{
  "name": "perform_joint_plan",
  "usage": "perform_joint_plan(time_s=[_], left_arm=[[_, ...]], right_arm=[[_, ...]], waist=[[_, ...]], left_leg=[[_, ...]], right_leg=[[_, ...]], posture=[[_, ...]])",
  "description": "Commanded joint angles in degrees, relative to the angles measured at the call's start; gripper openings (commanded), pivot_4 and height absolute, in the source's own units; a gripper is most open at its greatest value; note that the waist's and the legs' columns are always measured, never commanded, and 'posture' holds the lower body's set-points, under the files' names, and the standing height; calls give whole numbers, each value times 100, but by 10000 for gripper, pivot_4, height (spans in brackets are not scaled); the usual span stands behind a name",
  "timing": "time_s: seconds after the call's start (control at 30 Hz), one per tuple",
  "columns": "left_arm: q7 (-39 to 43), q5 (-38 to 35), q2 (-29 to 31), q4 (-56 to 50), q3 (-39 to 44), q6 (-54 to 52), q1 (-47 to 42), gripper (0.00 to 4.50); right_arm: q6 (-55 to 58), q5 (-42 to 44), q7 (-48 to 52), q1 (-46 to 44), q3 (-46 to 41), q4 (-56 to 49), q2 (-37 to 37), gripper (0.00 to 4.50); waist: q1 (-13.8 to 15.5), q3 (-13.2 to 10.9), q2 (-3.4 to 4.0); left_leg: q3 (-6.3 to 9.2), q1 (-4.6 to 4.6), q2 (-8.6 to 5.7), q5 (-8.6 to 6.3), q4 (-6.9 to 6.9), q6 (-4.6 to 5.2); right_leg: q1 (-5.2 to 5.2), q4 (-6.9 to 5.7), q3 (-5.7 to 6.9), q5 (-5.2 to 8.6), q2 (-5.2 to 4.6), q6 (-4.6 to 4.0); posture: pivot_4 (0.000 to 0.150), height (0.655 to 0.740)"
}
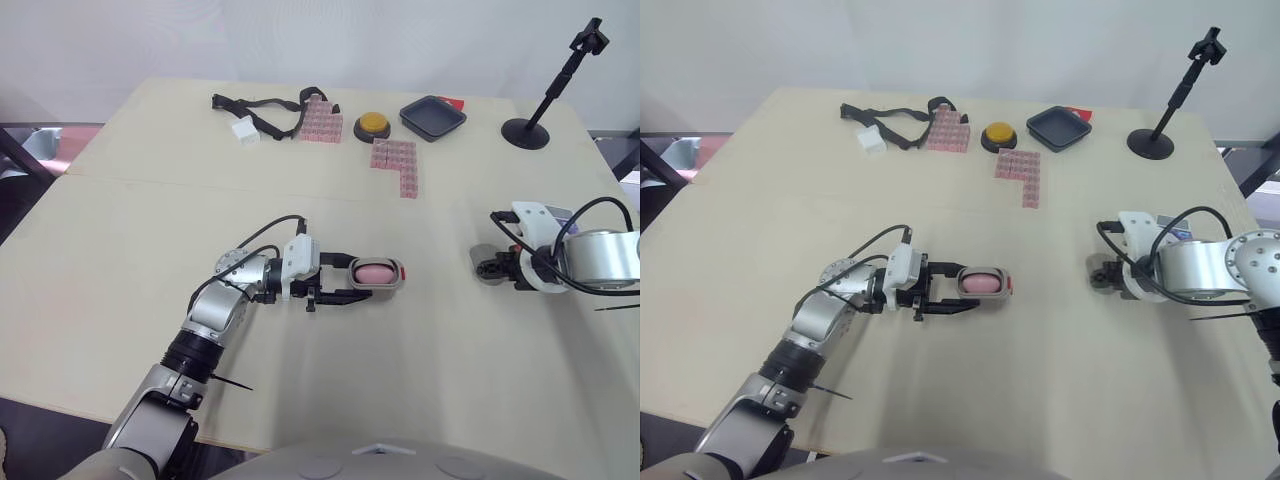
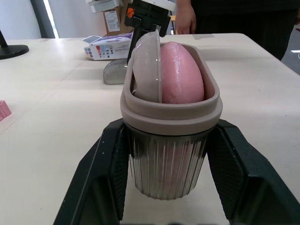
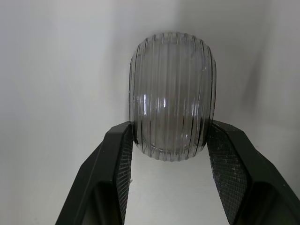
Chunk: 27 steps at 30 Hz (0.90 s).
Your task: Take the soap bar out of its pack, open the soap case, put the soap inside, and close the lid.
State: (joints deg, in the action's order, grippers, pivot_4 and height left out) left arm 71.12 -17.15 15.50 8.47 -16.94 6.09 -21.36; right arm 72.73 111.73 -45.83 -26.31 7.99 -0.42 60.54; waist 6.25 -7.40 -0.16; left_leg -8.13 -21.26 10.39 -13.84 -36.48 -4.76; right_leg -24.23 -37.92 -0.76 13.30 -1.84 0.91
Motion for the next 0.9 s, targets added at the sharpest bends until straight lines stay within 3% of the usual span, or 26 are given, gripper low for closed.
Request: perform_joint_plan(time_s=[0.03, 0.13, 0.23, 0.37, 0.5, 0.7, 0.9], left_arm=[[-6, -19, -5, -81, 17, 74, -59, 19123], [-5, -14, -3, -78, 16, 78, -62, 19123], [1, -9, 2, -73, 14, 77, -72, 19123], [19, 24, 12, -37, 7, 86, -107, 19123], [37, 62, -14, 54, 29, 80, -191, 19123], [115, 82, -59, 301, 21, 23, -424, 19123], [166, 162, -227, 644, -10, 110, -684, 19123]], right_arm=[[-76, 115, 19, -100, 2, -66, 149, 18999], [65, -150, 300, -220, 33, -151, 194, 18999], [370, -1201, 1163, -457, 22, -518, 231, 18999], [-423, -3792, 4098, -756, 542, -1944, 760, 18999], [-1438, -5290, 6295, -861, 795, -2312, 1040, 18999], [-1799, -6169, 8997, -1629, 1001, -2310, 1059, 18999], [-1684, -6655, 10459, -2336, 1266, -2511, 799, 18999]], waist=[[0, 0, 0], [1, 0, 0], [-16, 0, 0], [-5, -2, -1], [3, -3, -8], [-17, -3, -7], [-33, -3, -6]], left_leg=[[0, 0, 0, 0, 0, 0], [1, -1, 0, 0, 0, 0], [1, -2, 0, 0, 0, 0], [6, -5, 1, -1, 0, -1], [15, -13, 4, -2, -2, 1], [15, -12, 6, -1, -4, 4], [12, -10, 9, -2, -19, 15]], right_leg=[[0, 0, 0, 0, 0, 0], [0, 0, 0, 0, 0, 1], [0, 1, 0, 0, 1, 1], [0, 2, 3, 1, 2, 3], [1, 10, 13, 2, -2, 5], [0, 2, 11, 3, -3, 1], [-1, -24, 6, 3, -4, -3]], posture=[[1500, 7338], [1500, 7338], [1500, 7338], [1500, 7338], [1500, 7338], [1500, 7338], [1500, 7338]])
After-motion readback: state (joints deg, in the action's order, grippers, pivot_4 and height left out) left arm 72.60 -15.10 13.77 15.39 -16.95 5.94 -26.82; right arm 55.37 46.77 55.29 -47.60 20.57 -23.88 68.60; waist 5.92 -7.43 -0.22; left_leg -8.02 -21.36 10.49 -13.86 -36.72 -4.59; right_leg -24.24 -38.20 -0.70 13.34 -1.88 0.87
